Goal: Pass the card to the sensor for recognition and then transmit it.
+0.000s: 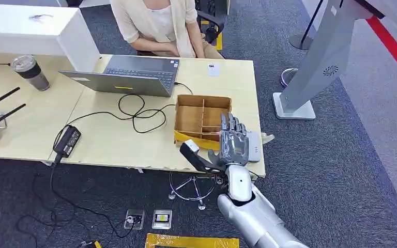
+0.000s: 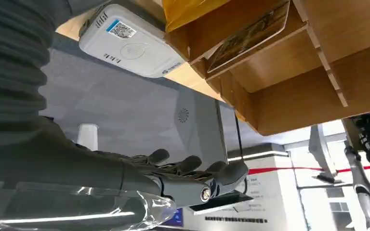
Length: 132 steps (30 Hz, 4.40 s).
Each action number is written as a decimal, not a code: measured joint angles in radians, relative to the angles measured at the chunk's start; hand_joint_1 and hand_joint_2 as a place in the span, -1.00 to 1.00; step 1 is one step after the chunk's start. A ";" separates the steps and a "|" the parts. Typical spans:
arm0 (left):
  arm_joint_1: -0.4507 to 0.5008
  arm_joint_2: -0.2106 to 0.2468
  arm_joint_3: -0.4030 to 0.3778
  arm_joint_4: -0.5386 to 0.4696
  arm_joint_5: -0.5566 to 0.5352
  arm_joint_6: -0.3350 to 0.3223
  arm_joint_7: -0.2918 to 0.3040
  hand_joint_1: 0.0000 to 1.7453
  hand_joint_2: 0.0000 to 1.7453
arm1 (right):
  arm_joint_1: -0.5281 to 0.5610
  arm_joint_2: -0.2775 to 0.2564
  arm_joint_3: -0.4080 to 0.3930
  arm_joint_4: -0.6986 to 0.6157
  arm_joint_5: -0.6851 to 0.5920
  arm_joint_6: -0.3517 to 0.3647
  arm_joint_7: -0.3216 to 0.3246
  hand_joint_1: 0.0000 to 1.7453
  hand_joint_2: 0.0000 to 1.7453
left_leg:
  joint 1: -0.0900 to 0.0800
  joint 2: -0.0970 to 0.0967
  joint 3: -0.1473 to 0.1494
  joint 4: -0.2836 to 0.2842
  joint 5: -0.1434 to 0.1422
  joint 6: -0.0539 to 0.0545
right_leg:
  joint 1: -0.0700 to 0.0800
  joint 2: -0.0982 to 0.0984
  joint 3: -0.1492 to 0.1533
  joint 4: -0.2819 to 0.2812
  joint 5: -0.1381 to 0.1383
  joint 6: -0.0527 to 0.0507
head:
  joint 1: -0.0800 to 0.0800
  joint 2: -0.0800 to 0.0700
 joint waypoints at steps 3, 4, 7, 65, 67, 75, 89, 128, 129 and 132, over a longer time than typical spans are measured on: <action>0.000 0.003 0.000 0.000 -0.002 -0.010 0.000 -1.00 -1.00 | -0.008 0.000 0.000 0.007 0.010 0.021 -0.007 -1.00 1.00 | 0.000 0.000 0.000 0.000 0.000 0.000 | 0.000 0.000 0.000 0.000 0.000 0.000 | 0.000 0.000; 0.000 0.004 0.000 0.000 -0.004 -0.013 0.000 -1.00 -1.00 | -0.011 0.000 0.000 0.009 0.012 0.033 -0.012 -1.00 1.00 | 0.000 0.000 0.000 0.000 0.000 0.000 | 0.000 0.000 0.000 0.000 0.000 0.000 | 0.000 0.000; 0.000 0.009 0.000 0.000 -0.012 -0.029 -0.008 -1.00 -1.00 | -0.024 0.002 0.000 0.017 0.011 0.083 -0.034 -1.00 1.00 | 0.000 0.000 0.000 0.000 0.000 0.000 | 0.000 0.000 0.000 0.000 0.000 0.000 | 0.000 0.000; 0.000 0.054 -0.012 0.000 -0.072 -0.094 -0.048 -1.00 -1.00 | -0.156 0.018 -0.004 0.175 -0.030 0.253 -0.122 -1.00 1.00 | 0.000 0.000 0.000 0.000 0.000 0.000 | 0.000 0.000 0.000 0.000 0.000 0.000 | 0.000 0.000; 0.000 0.054 -0.013 0.000 -0.073 -0.095 -0.050 -1.00 -1.00 | -0.154 0.018 -0.004 0.179 -0.030 0.253 -0.122 -1.00 1.00 | 0.000 0.000 0.000 0.000 0.000 0.000 | 0.000 0.000 0.000 0.000 0.000 0.000 | 0.000 0.000; 0.000 0.055 -0.019 0.000 -0.078 -0.100 -0.054 -1.00 -1.00 | -0.143 0.013 -0.004 0.191 -0.032 0.252 -0.126 -0.96 1.00 | 0.000 0.000 0.000 0.000 0.000 0.000 | 0.000 0.000 -0.001 0.000 0.000 0.000 | 0.000 0.000; 0.000 0.059 -0.037 0.000 -0.084 -0.106 -0.060 -1.00 -1.00 | -0.136 -0.003 -0.006 0.198 -0.068 0.248 -0.149 1.00 1.00 | 0.000 0.000 0.000 0.000 0.000 0.000 | 0.000 0.000 0.000 0.000 0.000 0.000 | 0.000 0.000; 0.000 0.064 -0.070 0.000 -0.069 -0.113 -0.045 -1.00 -1.00 | -0.182 0.007 -0.012 0.197 -0.072 0.235 -0.188 -1.00 -1.00 | 0.000 0.000 0.000 0.000 0.000 0.000 | 0.000 0.000 0.000 0.000 0.000 0.000 | 0.000 0.000; 0.000 0.064 -0.071 0.000 -0.065 -0.113 -0.045 -1.00 -1.00 | -0.186 0.005 -0.012 0.196 -0.067 0.237 -0.188 -1.00 -1.00 | 0.000 0.000 0.000 0.000 0.000 0.000 | 0.000 0.000 0.000 0.000 0.000 0.000 | 0.000 0.000; 0.000 0.066 -0.077 0.000 -0.063 -0.114 -0.045 -1.00 -1.00 | -0.194 0.000 -0.013 0.191 -0.059 0.241 -0.188 -1.00 -1.00 | 0.000 0.000 0.000 0.000 0.000 0.000 | 0.000 0.000 0.000 0.000 0.000 0.000 | 0.000 0.000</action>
